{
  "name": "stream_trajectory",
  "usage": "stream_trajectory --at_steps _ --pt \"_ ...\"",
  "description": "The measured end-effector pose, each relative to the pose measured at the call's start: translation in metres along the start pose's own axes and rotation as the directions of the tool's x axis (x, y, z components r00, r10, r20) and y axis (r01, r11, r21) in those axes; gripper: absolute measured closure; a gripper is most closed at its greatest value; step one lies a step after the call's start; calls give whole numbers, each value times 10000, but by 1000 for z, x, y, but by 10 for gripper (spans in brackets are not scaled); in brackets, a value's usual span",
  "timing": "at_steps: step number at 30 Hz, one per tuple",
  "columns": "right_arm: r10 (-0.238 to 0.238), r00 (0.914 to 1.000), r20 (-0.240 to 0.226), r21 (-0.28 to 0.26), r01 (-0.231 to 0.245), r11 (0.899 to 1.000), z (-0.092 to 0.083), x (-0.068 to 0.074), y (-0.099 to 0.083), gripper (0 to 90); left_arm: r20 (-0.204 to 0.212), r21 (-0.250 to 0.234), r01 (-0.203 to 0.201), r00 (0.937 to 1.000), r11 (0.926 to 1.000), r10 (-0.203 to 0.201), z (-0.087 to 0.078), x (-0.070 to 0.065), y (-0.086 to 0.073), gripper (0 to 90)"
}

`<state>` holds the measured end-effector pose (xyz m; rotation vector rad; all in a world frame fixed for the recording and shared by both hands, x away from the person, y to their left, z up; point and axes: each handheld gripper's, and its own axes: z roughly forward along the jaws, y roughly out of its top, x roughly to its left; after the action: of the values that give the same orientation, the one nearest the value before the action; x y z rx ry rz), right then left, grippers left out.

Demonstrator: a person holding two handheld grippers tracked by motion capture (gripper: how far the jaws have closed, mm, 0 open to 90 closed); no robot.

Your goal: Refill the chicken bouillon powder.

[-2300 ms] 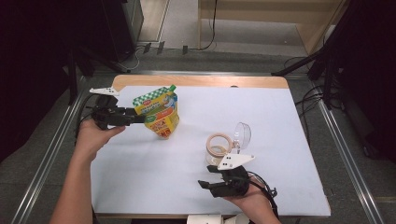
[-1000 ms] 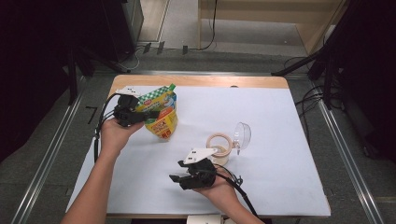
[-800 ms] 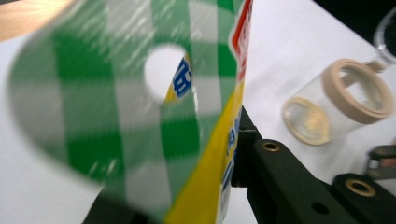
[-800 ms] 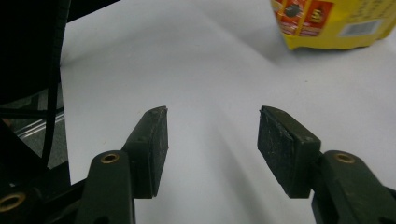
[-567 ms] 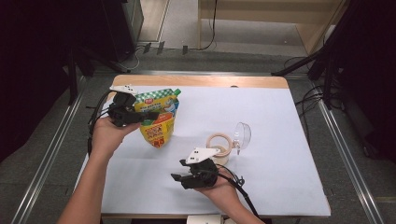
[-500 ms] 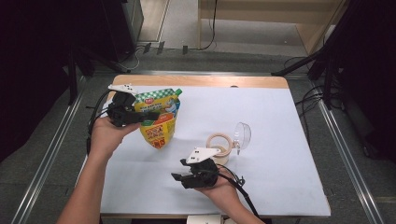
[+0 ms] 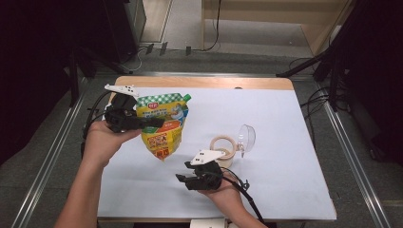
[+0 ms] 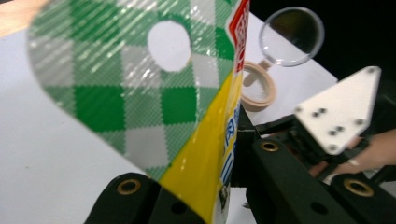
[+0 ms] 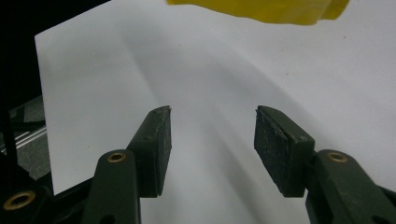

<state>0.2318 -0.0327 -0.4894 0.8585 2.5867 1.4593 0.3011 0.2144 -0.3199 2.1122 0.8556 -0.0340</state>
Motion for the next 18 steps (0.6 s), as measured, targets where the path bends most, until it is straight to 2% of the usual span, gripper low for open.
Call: stream_trajectory --at_steps 4,8,9,13,14,18 --pt "274 9995 135 -36 -273 9996 1 -2 0 504 60 63 -246 9997 9997 246 -3 -18 -3 889" --pt "296 9992 274 -180 -291 9994 3 -1 0 534 301 307 -441 9986 9986 432 -3 -33 -6 888" --pt "287 9988 398 -309 -275 9991 1 -2 1 560 415 421 -618 9973 9972 600 0 -39 -6 888" --pt "457 9978 471 -559 -430 9975 -1 -4 2 617 599 556 -777 9954 9954 743 4 -48 -4 888" --pt "454 9976 527 -609 -421 9973 -3 -5 2 680 653 554 -853 9945 9948 817 6 -51 -4 889" --pt "364 9962 788 -679 -310 9972 -4 -6 2 719 927 518 -981 9913 9938 930 8 -58 -1 888"
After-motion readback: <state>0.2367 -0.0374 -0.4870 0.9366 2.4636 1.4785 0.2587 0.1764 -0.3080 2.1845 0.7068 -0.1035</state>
